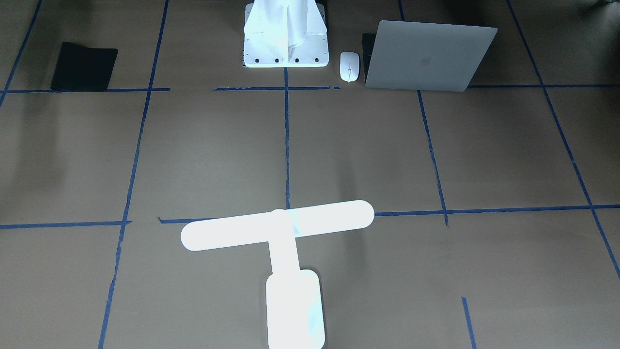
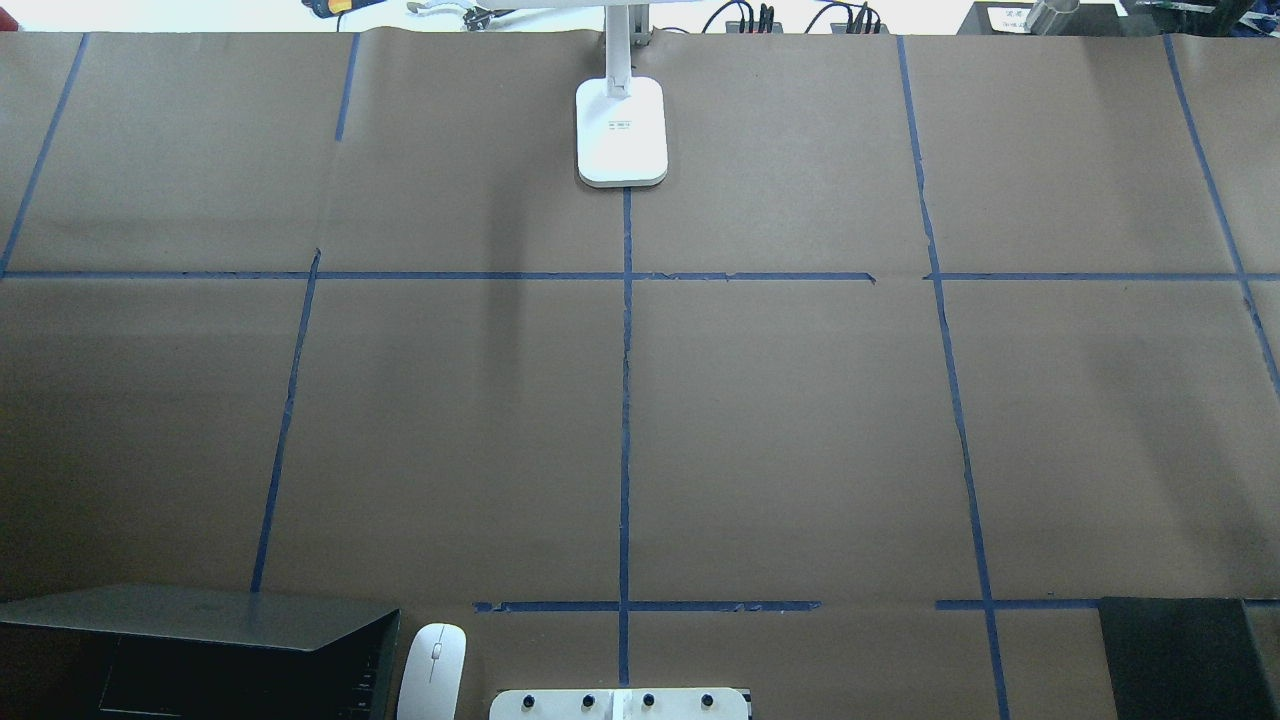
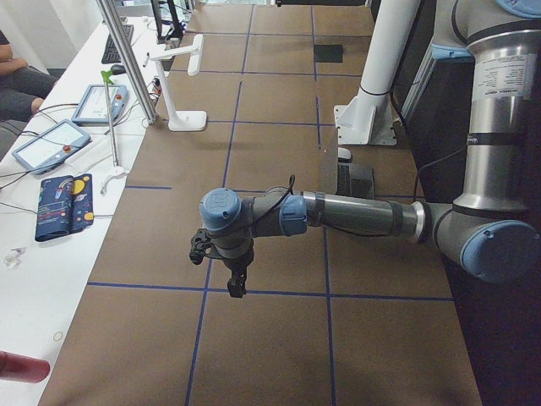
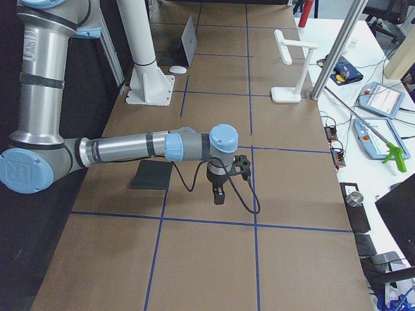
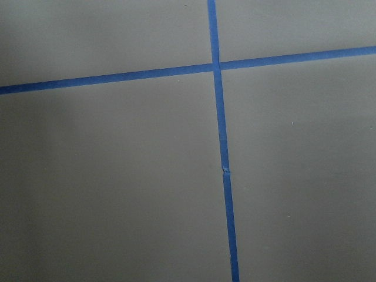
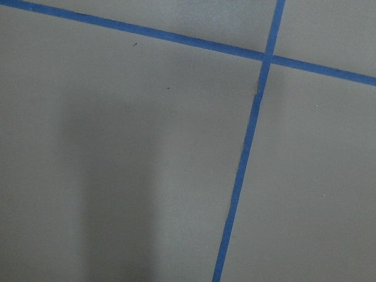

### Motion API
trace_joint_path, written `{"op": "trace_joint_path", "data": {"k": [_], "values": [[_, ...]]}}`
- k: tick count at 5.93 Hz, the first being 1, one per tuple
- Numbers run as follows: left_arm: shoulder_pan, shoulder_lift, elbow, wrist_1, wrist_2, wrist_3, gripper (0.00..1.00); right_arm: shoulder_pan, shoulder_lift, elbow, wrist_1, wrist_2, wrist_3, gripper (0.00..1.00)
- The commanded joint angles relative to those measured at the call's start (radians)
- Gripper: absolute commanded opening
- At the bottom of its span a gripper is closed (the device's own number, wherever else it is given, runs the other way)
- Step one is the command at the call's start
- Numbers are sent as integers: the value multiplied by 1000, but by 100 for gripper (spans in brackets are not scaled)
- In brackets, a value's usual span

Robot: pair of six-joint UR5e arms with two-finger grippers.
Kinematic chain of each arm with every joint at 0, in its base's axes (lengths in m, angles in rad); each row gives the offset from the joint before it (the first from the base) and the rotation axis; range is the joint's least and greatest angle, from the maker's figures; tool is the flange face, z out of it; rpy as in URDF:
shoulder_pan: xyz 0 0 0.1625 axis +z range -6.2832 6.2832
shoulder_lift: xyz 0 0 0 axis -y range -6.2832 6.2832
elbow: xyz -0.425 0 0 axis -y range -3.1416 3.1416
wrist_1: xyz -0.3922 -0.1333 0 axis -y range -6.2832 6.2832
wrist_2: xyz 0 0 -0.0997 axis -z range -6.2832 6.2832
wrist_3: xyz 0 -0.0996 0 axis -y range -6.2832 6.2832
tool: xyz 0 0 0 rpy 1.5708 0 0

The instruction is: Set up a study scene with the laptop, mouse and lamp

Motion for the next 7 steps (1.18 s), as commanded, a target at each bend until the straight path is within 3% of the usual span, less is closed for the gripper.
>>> {"op": "trace_joint_path", "data": {"k": [1,7], "values": [[7,7,-7,-1,7,2,100,1,-4,-6,3,23,1,100],[10,9,-24,-12,-3,-4,100,0,-3,-22,7,21,-11,100]]}}
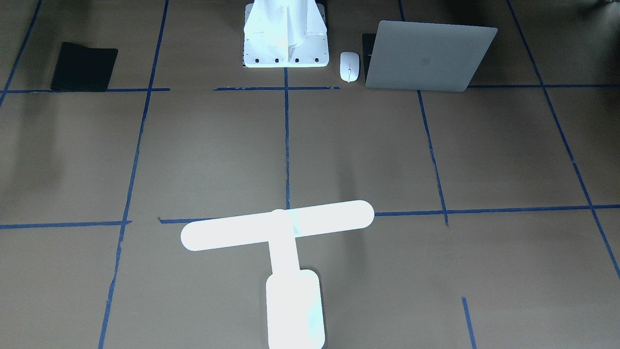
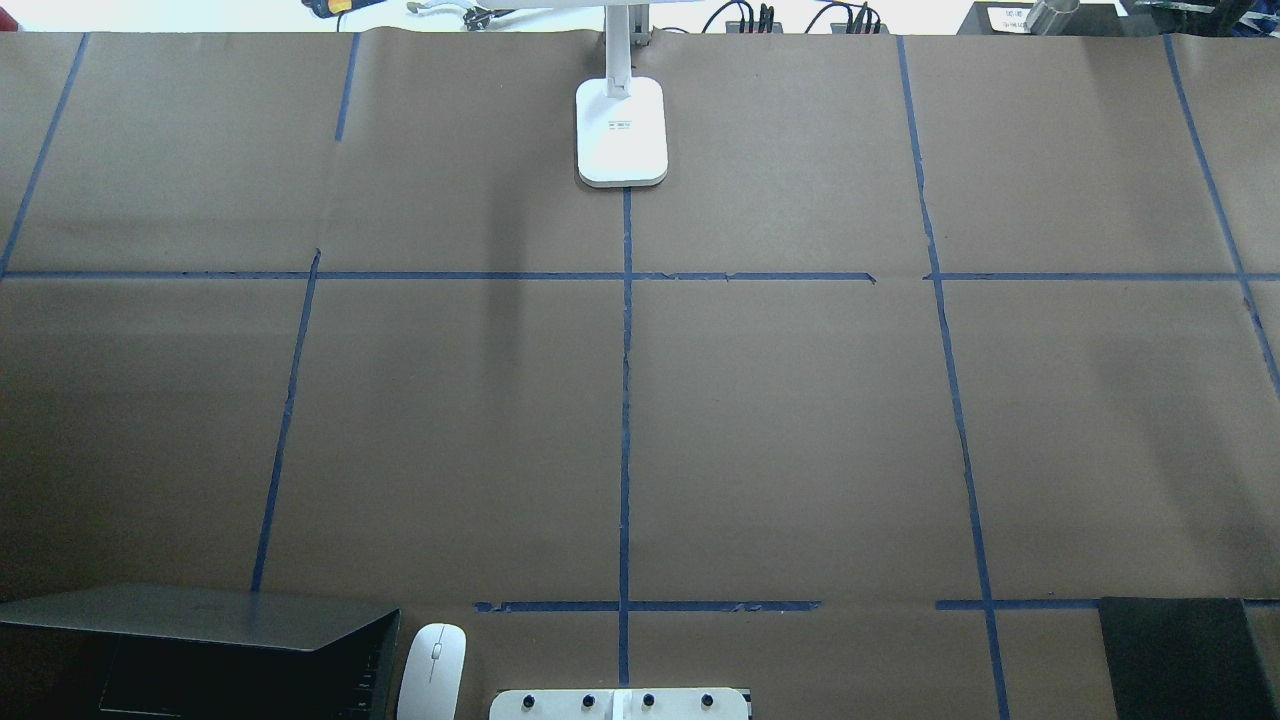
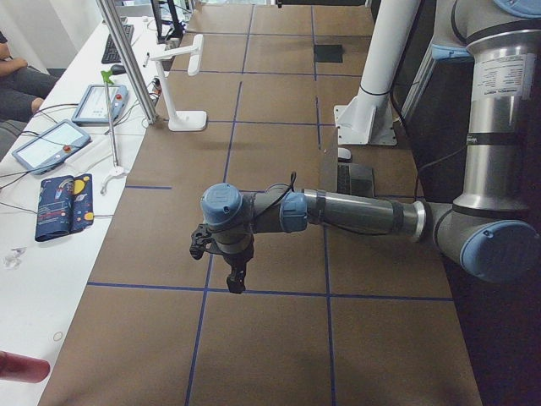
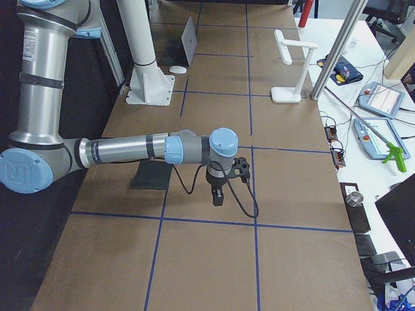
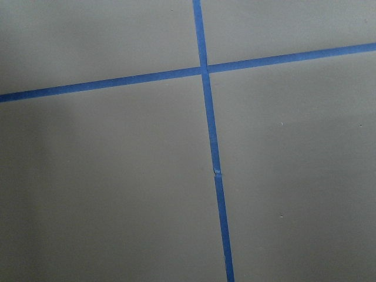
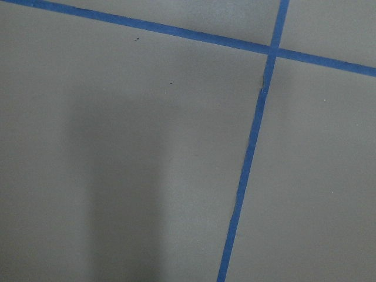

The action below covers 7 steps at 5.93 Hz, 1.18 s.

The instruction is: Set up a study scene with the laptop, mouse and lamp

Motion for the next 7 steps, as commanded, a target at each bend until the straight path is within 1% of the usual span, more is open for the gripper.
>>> {"op": "trace_joint_path", "data": {"k": [1,2,3,4,5,6,7], "values": [[0,2,8,-2,-5,5,100,-2,2,-6,2,1,-5,100],[0,2,-5,-2,-56,2,100,-3,2,-6,2,1,-4,100],[16,11,-65,-36,-128,5,100,-3,2,-4,2,1,-3,100],[113,65,-181,-36,-180,-4,100,-5,2,-9,0,36,0,100],[179,101,-300,-39,-211,-197,100,-8,2,-15,-1,59,6,100],[320,117,-447,-30,-210,-380,100,-8,-1,-15,0,58,6,100],[426,121,-555,-36,-210,-725,100,-8,-1,-15,2,50,3,100]]}}
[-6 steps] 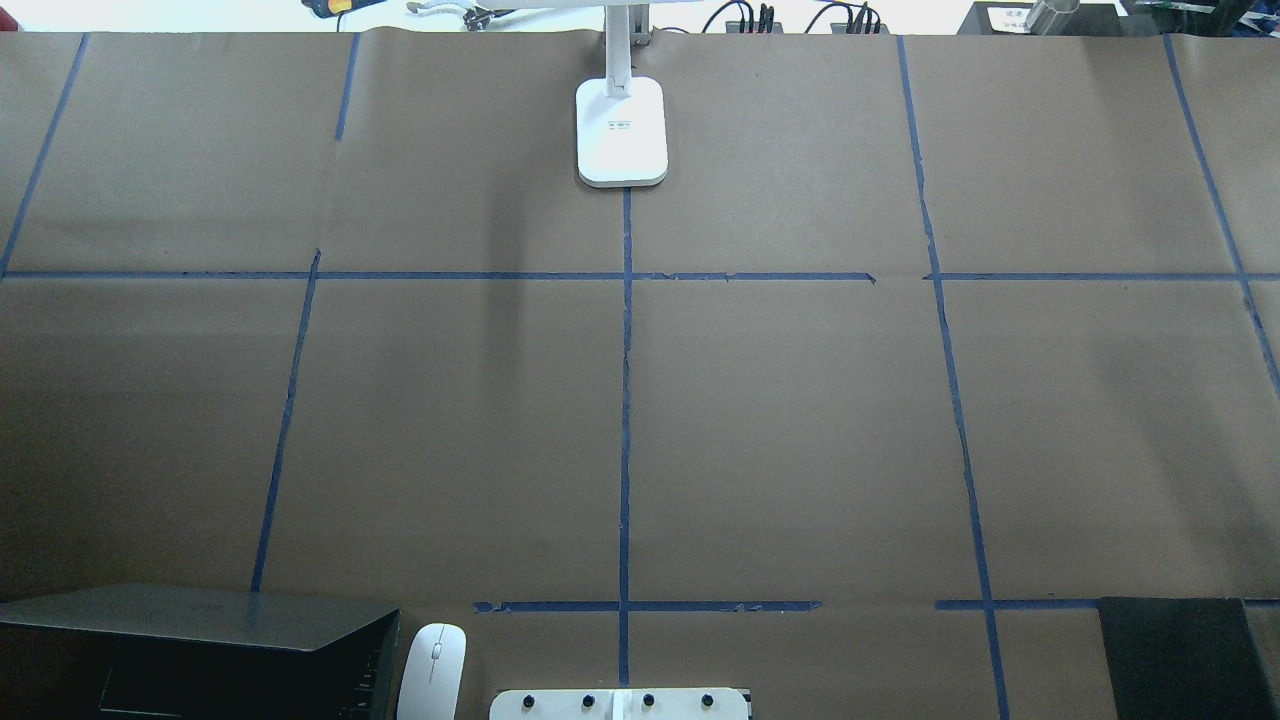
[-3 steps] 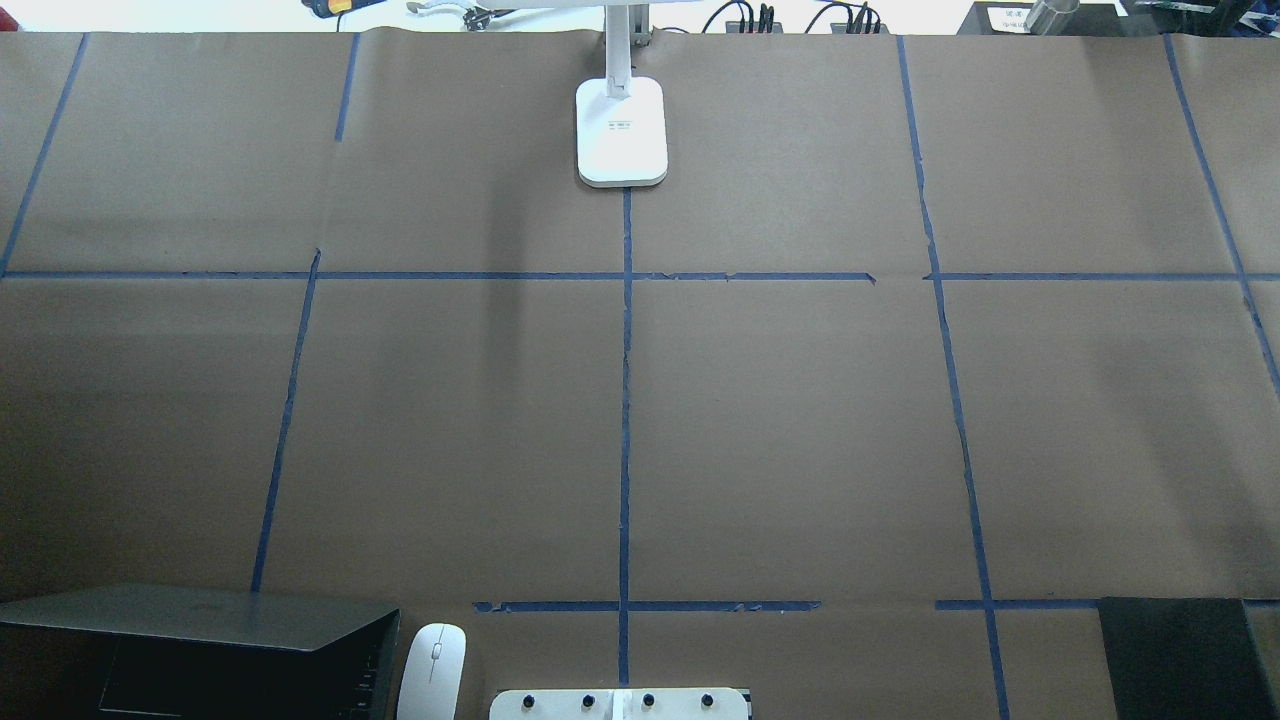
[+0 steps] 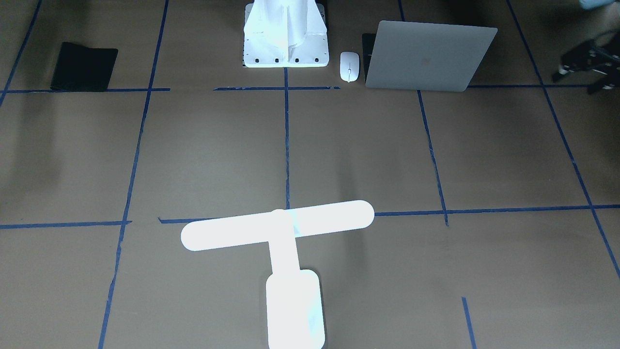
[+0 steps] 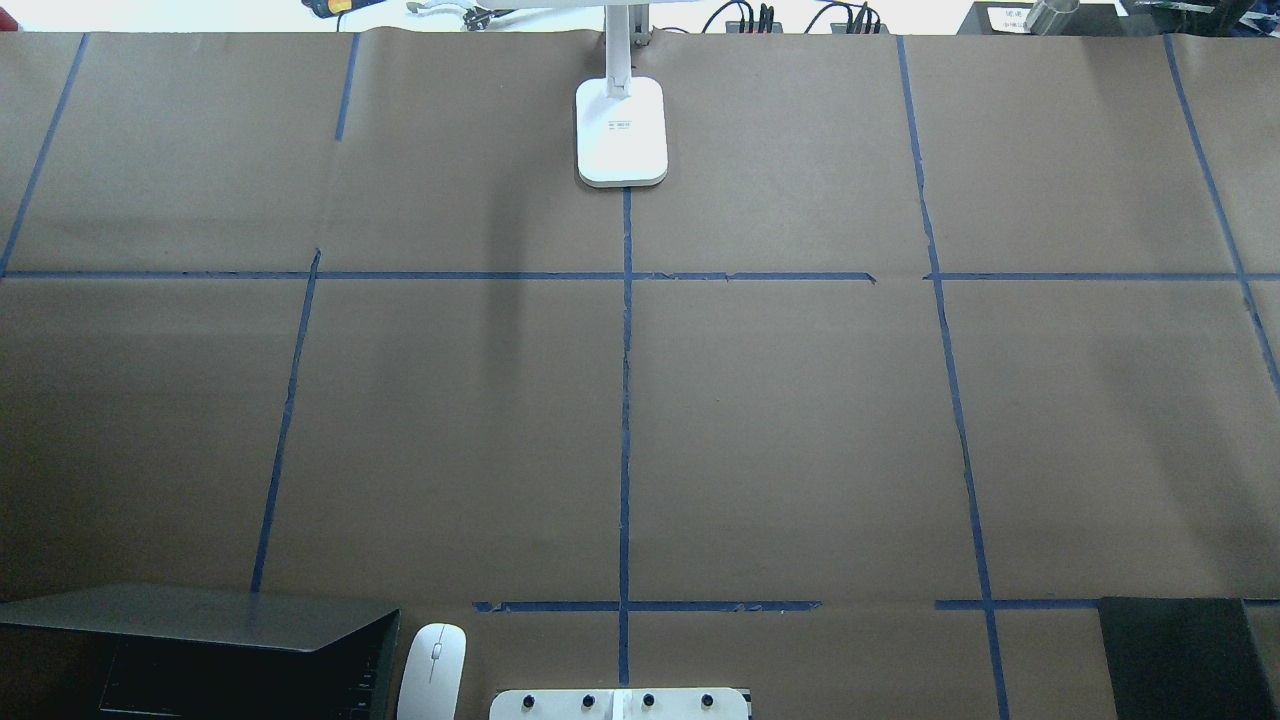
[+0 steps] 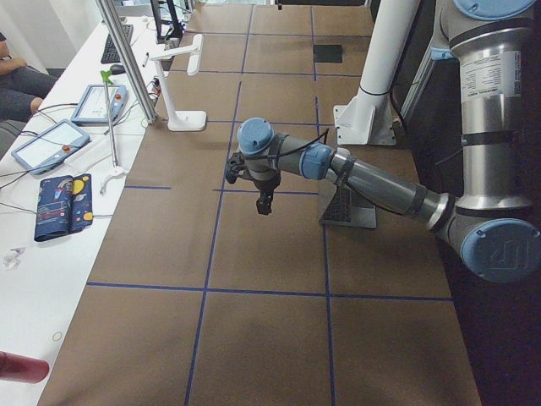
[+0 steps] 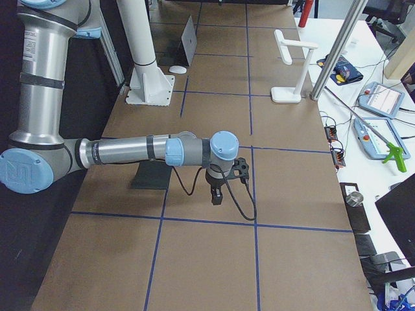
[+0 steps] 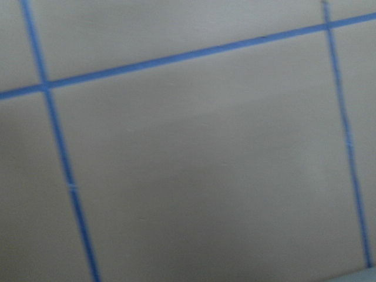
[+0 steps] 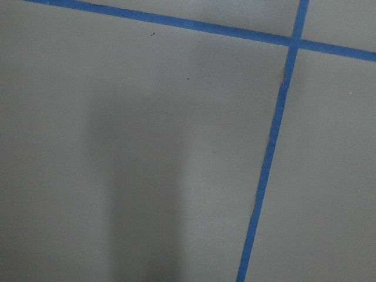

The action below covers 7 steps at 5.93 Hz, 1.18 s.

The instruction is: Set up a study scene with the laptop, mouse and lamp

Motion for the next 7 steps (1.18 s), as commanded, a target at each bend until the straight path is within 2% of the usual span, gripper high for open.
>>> {"op": "trace_joint_path", "data": {"k": [1,3,4,5,6,7], "values": [[246,6,-219,-8,12,-696,100,0,-1,1,3,-4,-2,100],[382,1,-330,-50,73,-1244,100,0,-1,1,1,-2,-3,100],[416,3,-353,-95,142,-1470,100,-2,-1,-1,26,2,-5,100],[498,1,-362,-138,210,-1654,100,-2,-1,-8,71,4,-5,100],[589,3,-386,-151,335,-1840,100,-3,-1,-10,95,2,-14,100],[714,38,-408,-150,464,-1931,100,-17,-8,-10,150,1,-16,100]]}}
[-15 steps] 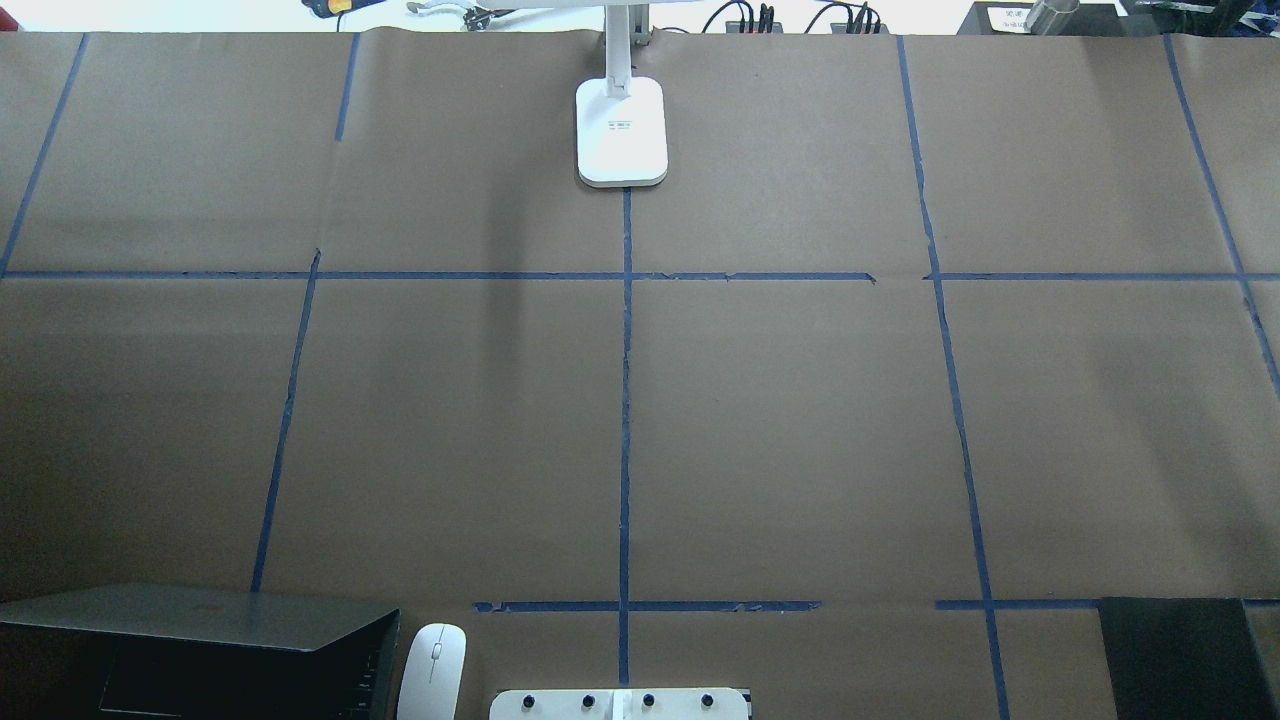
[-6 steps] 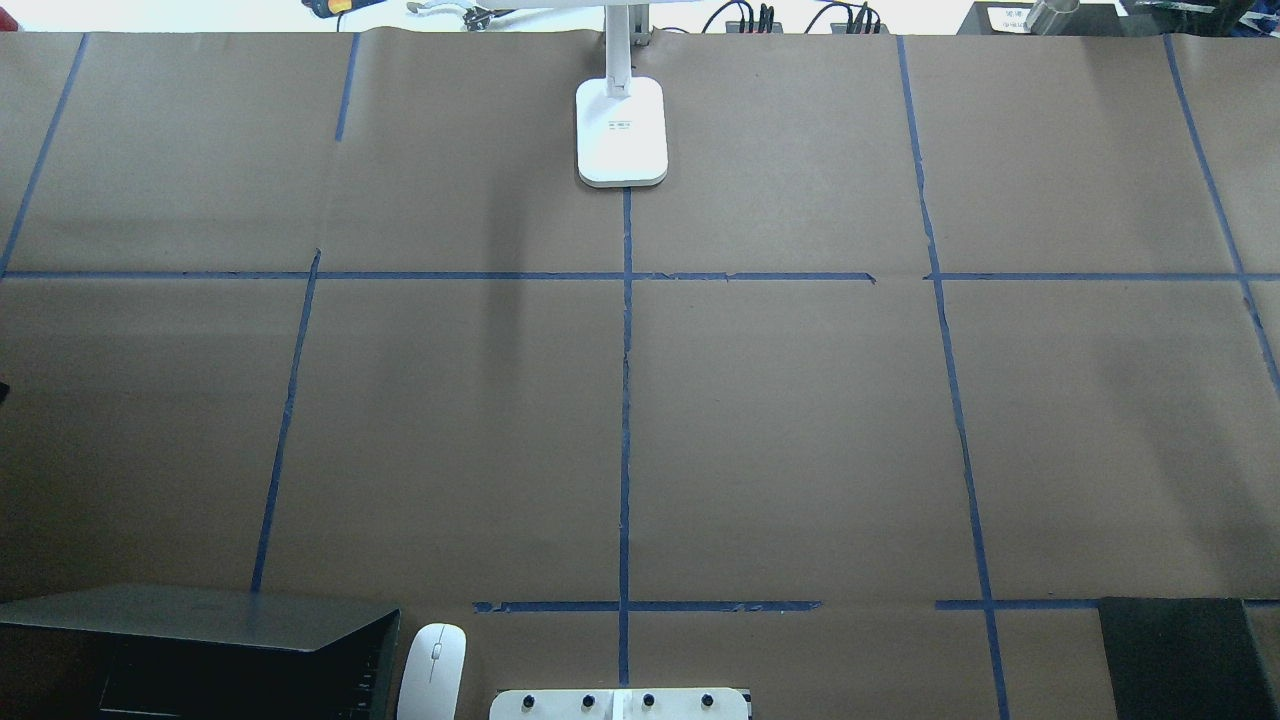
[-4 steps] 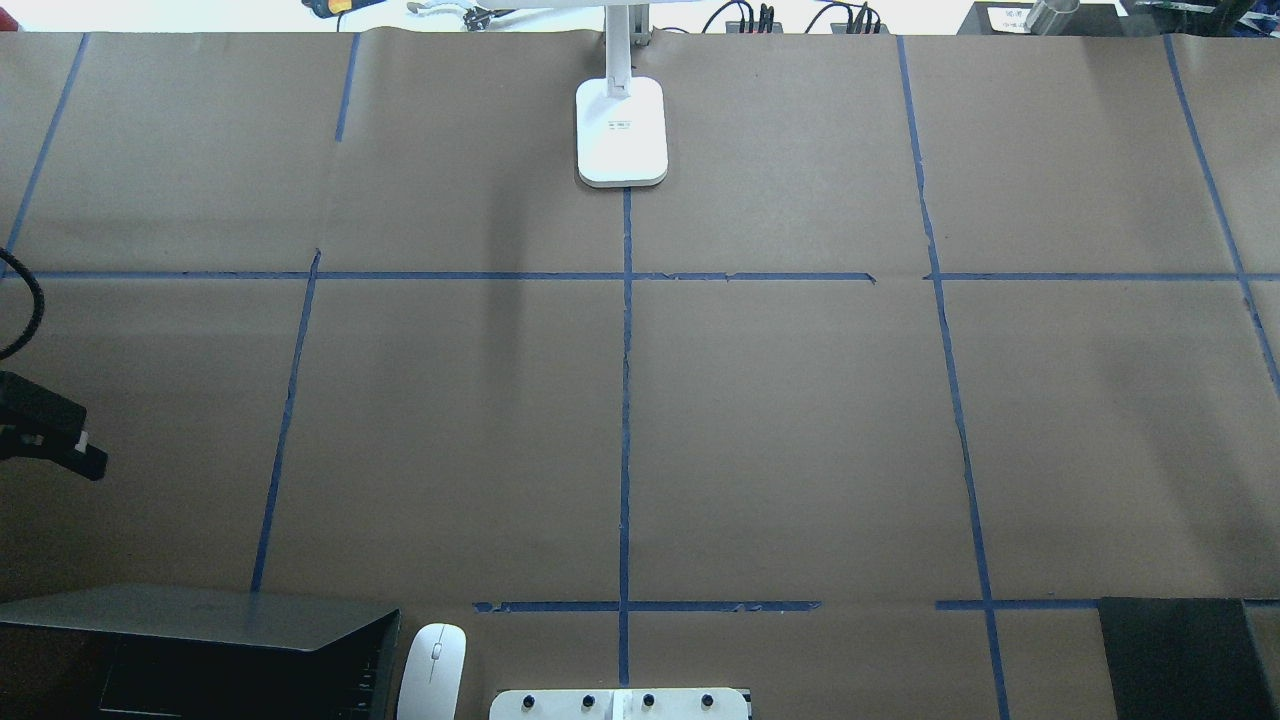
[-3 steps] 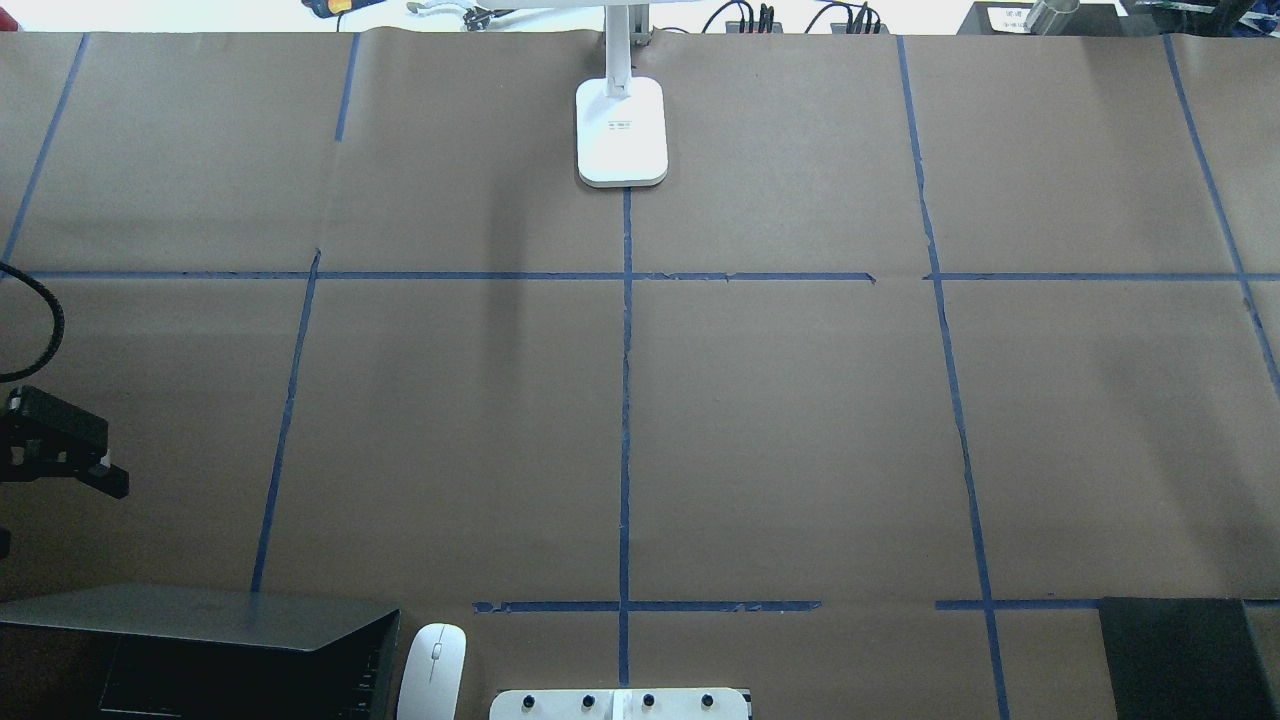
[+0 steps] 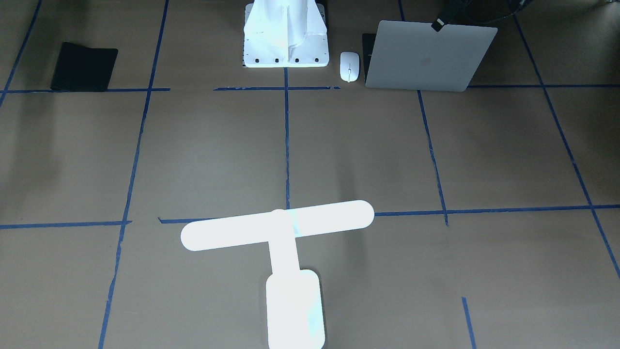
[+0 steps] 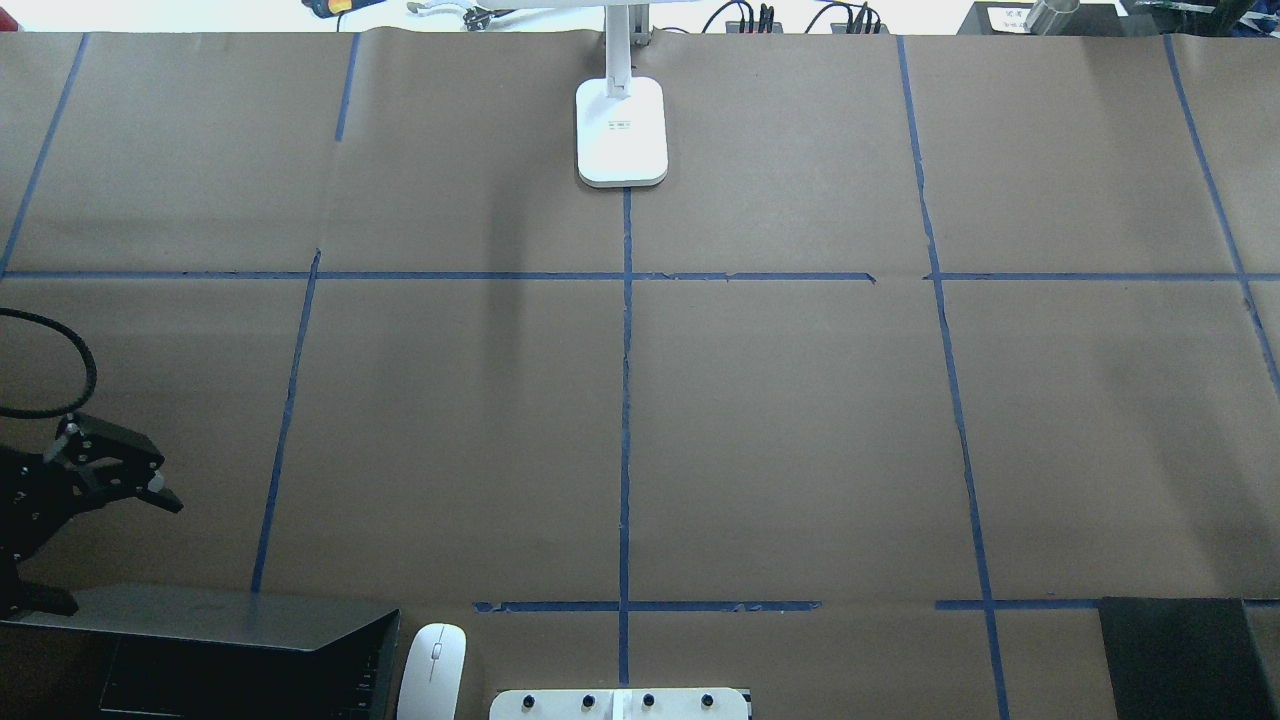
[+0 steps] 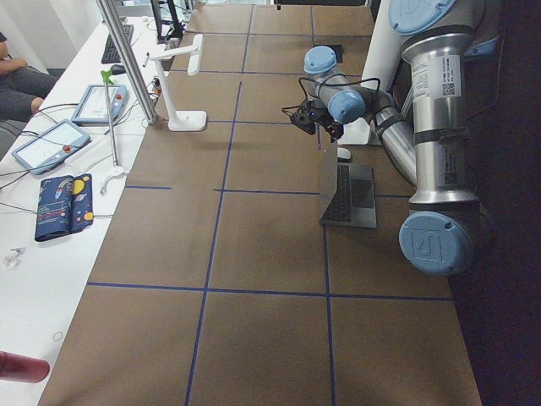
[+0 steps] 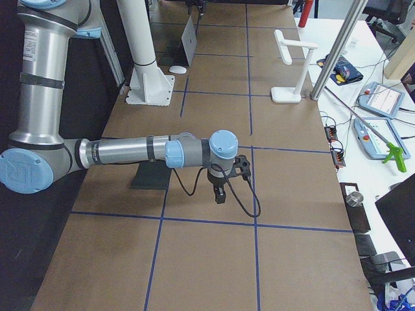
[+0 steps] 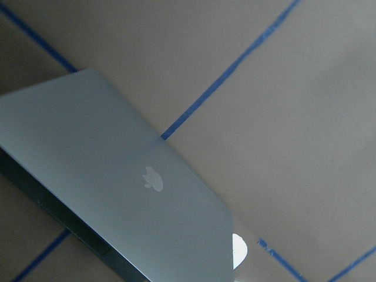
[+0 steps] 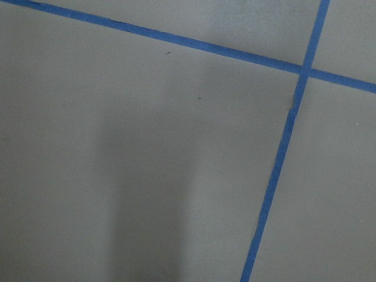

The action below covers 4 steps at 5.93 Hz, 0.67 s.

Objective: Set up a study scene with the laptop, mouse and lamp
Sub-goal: 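Reach the left gripper down to the grey laptop's lid edge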

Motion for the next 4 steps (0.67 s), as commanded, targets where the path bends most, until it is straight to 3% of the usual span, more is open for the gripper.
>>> {"op": "trace_joint_path", "data": {"k": [1,3,4], "values": [[146,78,-40,-14,136,-157,100,-10,-7,-4,50,-3,-5,100],[166,146,-42,-45,137,-220,100,-10,-7,-4,53,2,7,100],[250,161,-39,-45,213,-271,100,-10,-5,-4,55,2,7,100]]}}
